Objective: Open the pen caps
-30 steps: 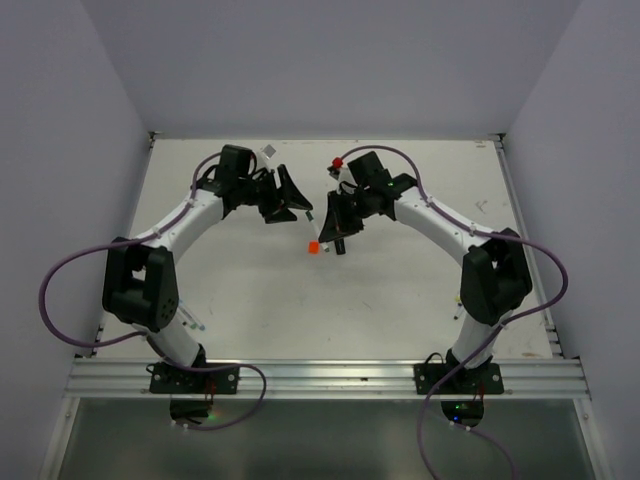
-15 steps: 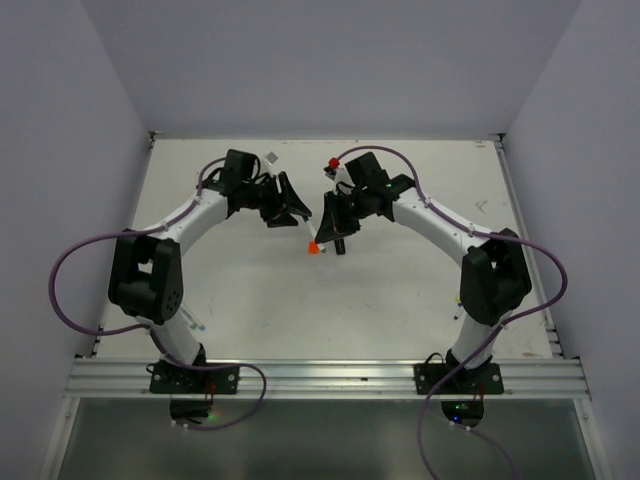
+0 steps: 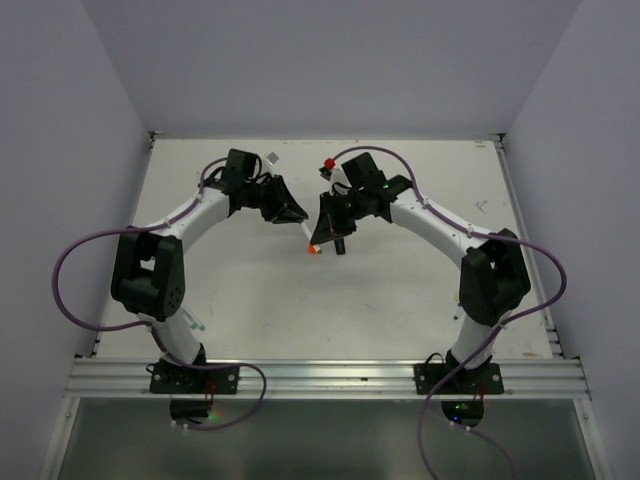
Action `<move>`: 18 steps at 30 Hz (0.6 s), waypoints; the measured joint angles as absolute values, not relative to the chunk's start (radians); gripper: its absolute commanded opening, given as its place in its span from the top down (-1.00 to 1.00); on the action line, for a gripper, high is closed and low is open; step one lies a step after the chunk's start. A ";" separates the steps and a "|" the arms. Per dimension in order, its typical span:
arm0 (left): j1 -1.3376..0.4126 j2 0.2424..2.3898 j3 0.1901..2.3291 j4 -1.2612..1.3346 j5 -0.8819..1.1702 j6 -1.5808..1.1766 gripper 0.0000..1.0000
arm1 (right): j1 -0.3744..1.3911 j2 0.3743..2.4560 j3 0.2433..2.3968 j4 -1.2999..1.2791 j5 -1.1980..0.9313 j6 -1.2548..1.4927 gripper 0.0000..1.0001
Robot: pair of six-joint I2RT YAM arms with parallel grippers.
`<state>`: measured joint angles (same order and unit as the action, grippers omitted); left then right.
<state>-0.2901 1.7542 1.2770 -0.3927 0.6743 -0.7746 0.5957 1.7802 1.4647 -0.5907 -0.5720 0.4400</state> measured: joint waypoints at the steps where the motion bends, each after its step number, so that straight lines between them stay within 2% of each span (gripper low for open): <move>1: -0.290 1.754 1.279 -0.393 0.677 -0.779 0.83 | 0.597 1.780 1.465 -0.591 -0.572 0.442 1.00; 2: -0.290 1.754 1.282 -0.390 0.682 -0.787 0.97 | 0.598 1.781 1.465 -0.591 -0.572 0.444 1.00; 3: -0.290 1.754 1.285 -0.387 0.688 -0.797 1.00 | 0.601 1.786 1.465 -0.590 -0.572 0.445 1.00; 8: -0.293 1.754 1.287 -0.382 0.691 -0.801 1.00 | 0.611 1.820 1.480 -0.587 -0.576 0.456 0.97; 9: -0.291 1.754 1.287 -0.380 0.688 -0.801 1.00 | 0.611 1.827 1.489 -0.590 -0.577 0.456 0.81; 12: -0.288 1.754 1.287 -0.371 0.682 -0.802 1.00 | 0.611 1.847 1.512 -0.597 -0.579 0.460 0.60; 18: -0.288 1.754 1.287 -0.368 0.677 -0.802 1.00 | 0.611 1.880 1.539 -0.606 -0.588 0.464 0.51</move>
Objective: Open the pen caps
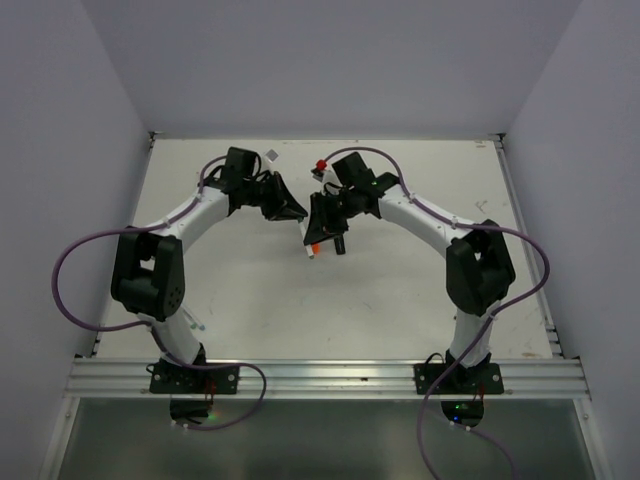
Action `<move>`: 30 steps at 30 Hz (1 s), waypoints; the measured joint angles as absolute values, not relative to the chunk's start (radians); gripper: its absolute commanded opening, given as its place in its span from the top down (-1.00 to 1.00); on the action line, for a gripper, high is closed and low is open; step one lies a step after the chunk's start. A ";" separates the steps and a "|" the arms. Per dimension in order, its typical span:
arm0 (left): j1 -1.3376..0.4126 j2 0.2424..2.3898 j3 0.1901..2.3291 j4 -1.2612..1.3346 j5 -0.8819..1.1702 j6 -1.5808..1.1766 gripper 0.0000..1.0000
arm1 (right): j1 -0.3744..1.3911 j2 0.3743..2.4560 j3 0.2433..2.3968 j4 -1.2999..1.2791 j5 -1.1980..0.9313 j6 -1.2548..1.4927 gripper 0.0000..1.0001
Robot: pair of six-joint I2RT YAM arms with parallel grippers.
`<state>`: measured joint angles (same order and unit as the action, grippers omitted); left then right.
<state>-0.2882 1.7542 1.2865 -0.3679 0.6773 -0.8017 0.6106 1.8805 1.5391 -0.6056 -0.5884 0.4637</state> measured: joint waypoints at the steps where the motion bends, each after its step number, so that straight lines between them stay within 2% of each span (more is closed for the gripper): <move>1: -0.289 1.754 1.287 -0.372 0.678 -0.802 1.00 | 0.610 1.880 1.539 -0.601 -0.588 0.464 0.51; 13: -0.291 1.754 1.287 -0.381 0.681 -0.822 1.00 | 0.614 1.912 1.552 -0.557 -0.588 0.478 0.49; 14: -0.291 1.754 1.287 -0.382 0.680 -0.827 1.00 | 0.616 1.917 1.552 -0.555 -0.588 0.478 0.56; 15: -0.291 1.754 1.286 -0.382 0.680 -0.830 1.00 | 0.618 1.920 1.552 -0.553 -0.588 0.478 1.00; 24: -0.288 1.805 1.334 -0.465 0.667 -0.823 1.00 | 0.661 1.909 1.531 -0.551 -0.495 0.467 1.00; 30: -0.290 1.886 1.423 -0.607 0.704 -0.797 1.00 | 0.696 1.816 1.380 -0.435 -0.393 0.493 1.00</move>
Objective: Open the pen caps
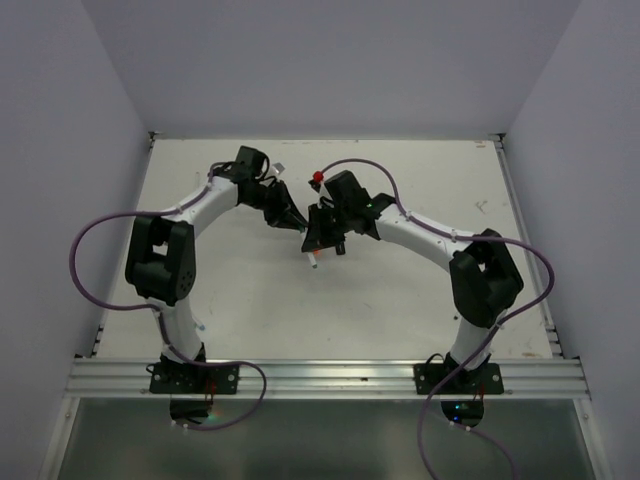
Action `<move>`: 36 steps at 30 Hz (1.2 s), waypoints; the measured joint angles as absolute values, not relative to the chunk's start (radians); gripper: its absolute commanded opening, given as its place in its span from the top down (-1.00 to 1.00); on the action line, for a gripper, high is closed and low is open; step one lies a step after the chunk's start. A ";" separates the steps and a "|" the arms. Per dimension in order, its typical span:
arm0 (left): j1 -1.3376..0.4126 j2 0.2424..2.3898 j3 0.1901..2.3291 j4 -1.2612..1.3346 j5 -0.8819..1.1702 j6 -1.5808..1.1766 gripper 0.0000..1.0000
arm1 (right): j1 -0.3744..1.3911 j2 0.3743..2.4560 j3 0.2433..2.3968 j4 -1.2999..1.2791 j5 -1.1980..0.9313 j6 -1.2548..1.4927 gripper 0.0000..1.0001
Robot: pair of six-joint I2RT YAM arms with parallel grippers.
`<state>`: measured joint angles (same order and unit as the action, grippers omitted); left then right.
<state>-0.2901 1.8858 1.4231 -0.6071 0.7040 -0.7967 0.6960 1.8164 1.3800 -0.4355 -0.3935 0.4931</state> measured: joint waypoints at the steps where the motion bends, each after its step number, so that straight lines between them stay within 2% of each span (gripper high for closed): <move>1: -0.290 1.887 1.423 -0.618 0.709 -0.797 1.00 | 0.702 1.803 1.364 -0.426 -0.383 0.498 1.00; 13: -0.274 1.882 1.406 -0.614 0.751 -0.796 1.00 | 0.724 1.779 1.355 -0.426 -0.340 0.477 1.00; 26: -0.231 1.781 1.294 -0.474 0.858 -0.814 1.00 | 0.709 1.708 1.267 -0.298 -0.476 0.485 1.00; 32: -0.117 1.784 1.320 -0.225 0.751 -0.859 1.00 | 0.789 1.628 1.126 -0.492 -0.731 0.485 1.00; 36: -0.102 1.792 1.355 -0.225 0.712 -0.859 1.00 | 0.792 1.614 1.122 -0.559 -0.721 0.492 1.00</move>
<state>-0.1017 1.7916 1.3552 -0.2249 0.7116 -0.8593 0.7921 1.6138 1.1217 -0.5591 -0.7208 0.4919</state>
